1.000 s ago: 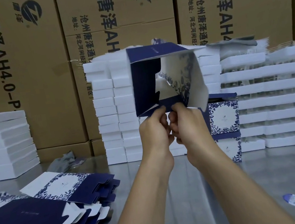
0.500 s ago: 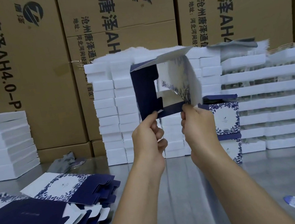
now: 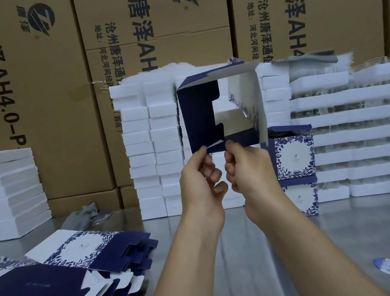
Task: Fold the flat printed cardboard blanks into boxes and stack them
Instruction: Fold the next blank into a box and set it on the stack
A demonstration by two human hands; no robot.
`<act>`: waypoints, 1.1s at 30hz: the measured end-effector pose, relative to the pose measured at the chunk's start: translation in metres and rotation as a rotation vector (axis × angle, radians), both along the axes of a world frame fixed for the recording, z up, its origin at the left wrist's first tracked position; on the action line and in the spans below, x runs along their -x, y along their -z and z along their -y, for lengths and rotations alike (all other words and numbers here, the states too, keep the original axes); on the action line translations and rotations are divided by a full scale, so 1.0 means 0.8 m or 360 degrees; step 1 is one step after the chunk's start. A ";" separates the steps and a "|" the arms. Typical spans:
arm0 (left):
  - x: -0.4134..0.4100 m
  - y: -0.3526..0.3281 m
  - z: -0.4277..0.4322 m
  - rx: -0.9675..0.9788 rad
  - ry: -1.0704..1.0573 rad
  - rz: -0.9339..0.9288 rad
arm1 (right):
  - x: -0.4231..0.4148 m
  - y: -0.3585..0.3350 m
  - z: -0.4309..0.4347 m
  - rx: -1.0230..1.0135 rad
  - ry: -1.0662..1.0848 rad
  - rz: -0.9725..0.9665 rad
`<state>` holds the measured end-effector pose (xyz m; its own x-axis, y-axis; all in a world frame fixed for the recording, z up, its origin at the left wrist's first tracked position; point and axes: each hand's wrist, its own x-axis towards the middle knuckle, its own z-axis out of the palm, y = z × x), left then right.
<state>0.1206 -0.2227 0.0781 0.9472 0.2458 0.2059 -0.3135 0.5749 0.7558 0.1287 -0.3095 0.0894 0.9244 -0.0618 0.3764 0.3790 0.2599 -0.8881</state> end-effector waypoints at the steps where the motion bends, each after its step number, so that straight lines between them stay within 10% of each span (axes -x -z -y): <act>1: 0.000 0.001 0.002 -0.0005 -0.0021 -0.0007 | -0.001 0.000 0.002 0.0000 0.0001 -0.0008; 13: 0.013 -0.002 -0.001 -0.0384 -0.0164 -0.0191 | -0.022 0.005 0.019 -0.0009 0.0270 0.0098; 18: 0.025 -0.016 -0.009 -0.0159 -0.0728 0.0292 | -0.025 0.000 0.035 0.0073 0.0228 0.0063; 33: 0.031 -0.037 -0.058 -0.1044 -0.0565 0.0190 | -0.025 -0.004 0.065 0.0600 0.0304 0.0329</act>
<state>0.0957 -0.1765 0.1079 0.7959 0.3239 0.5115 -0.4972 -0.1324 0.8575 0.1485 -0.3618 0.0928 0.8130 -0.0470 0.5804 0.5676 -0.1579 -0.8080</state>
